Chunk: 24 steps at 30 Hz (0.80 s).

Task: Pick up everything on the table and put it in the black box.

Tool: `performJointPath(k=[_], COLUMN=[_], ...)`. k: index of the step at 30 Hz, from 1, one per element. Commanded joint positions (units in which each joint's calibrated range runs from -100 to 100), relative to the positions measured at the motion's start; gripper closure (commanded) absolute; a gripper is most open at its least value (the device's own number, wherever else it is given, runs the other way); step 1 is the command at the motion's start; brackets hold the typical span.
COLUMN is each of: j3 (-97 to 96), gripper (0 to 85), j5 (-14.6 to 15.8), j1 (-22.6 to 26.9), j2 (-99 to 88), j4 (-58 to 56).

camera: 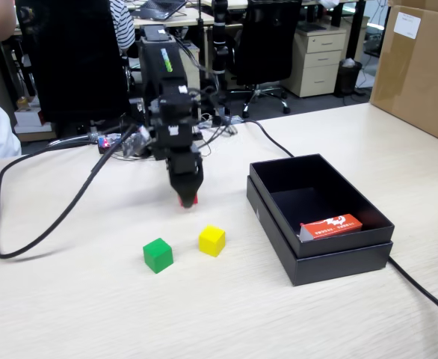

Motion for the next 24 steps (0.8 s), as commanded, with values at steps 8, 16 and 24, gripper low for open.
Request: performJointPath(k=[8, 16, 24], j3=[31.68, 40.93, 48.37], gripper=[84.7, 84.7, 84.7], j5=[7.42, 10.45, 12.06], j1=[16.65, 19.83, 18.85], j2=[-7.71, 15.93, 27.75], j4=[-10.54, -10.54, -10.36])
